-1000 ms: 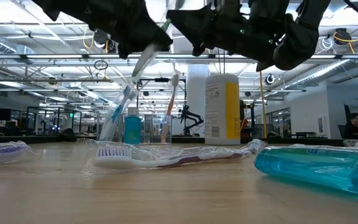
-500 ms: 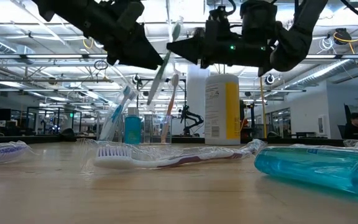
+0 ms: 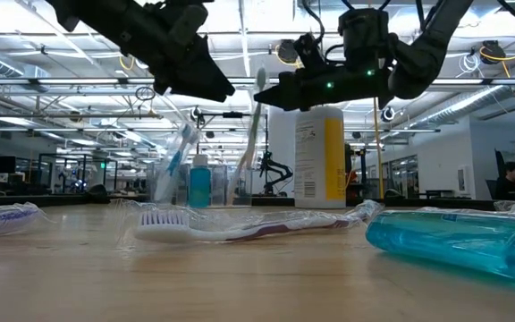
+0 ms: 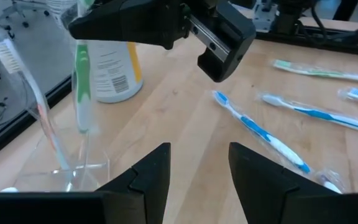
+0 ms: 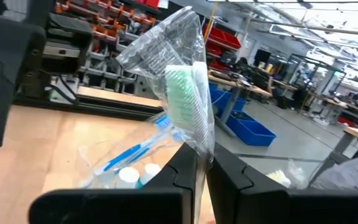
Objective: Pick & Place toothbrushing station
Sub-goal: Put the green toothbrush into the transparent organizer
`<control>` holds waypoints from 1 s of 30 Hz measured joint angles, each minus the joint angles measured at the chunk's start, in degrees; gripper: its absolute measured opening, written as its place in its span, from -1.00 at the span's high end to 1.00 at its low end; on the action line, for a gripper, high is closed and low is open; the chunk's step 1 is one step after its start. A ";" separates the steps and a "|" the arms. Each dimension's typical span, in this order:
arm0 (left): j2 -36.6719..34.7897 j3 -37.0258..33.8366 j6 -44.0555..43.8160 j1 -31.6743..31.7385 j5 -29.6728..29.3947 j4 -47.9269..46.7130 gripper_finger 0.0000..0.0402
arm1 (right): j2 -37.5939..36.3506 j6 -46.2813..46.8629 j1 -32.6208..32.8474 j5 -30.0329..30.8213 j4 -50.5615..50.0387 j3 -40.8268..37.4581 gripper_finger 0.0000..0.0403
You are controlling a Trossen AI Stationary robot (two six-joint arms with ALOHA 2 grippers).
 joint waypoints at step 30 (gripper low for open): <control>0.00 0.00 0.39 6.08 0.15 2.73 0.16 | 4.70 4.27 -4.18 -3.95 5.15 0.00 0.92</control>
